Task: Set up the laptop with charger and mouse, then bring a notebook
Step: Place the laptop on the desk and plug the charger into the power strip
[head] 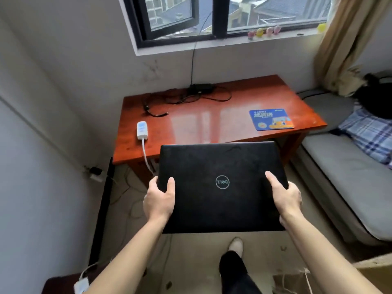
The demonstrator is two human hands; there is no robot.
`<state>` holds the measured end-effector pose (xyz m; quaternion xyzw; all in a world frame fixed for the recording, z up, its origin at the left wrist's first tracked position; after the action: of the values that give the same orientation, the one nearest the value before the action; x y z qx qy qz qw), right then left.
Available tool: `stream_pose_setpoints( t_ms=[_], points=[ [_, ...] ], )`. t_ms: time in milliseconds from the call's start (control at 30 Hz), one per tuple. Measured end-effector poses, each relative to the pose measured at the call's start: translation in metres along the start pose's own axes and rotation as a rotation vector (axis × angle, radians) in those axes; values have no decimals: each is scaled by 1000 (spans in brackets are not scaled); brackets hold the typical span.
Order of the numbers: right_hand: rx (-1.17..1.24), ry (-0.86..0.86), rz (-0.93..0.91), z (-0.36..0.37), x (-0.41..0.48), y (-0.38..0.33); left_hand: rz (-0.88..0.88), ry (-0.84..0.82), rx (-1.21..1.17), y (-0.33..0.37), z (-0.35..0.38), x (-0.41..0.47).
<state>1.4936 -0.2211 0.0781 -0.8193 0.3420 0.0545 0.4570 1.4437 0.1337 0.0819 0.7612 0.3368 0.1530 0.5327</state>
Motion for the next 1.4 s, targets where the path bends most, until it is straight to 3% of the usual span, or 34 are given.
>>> stream_pose_setpoints(
  t_ms=[300, 600, 1000, 1400],
  points=[
    [-47, -67, 59, 39, 183, -102, -125, -106, 124, 63, 150, 141],
    [-159, -175, -18, 114, 298, -214, -311, -64, 14, 79, 217, 255],
    [-392, -164, 142, 241, 418, -272, -420, -127, 182, 58, 300, 435],
    [-451, -186, 149, 282, 464, -295, -537, -125, 282, 49, 331, 475]
  ],
)
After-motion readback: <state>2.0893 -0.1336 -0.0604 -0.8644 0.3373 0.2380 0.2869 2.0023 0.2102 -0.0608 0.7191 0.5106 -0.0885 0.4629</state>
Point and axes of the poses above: each hand's wrist, its own x-axis towards the middle knuckle, its own z-axis out of the palm, y = z × x, the point moved 4 cm from there along x, towards the middle knuckle, and after that the axes turned 15 degrees about -x, right-handed, at the moved point
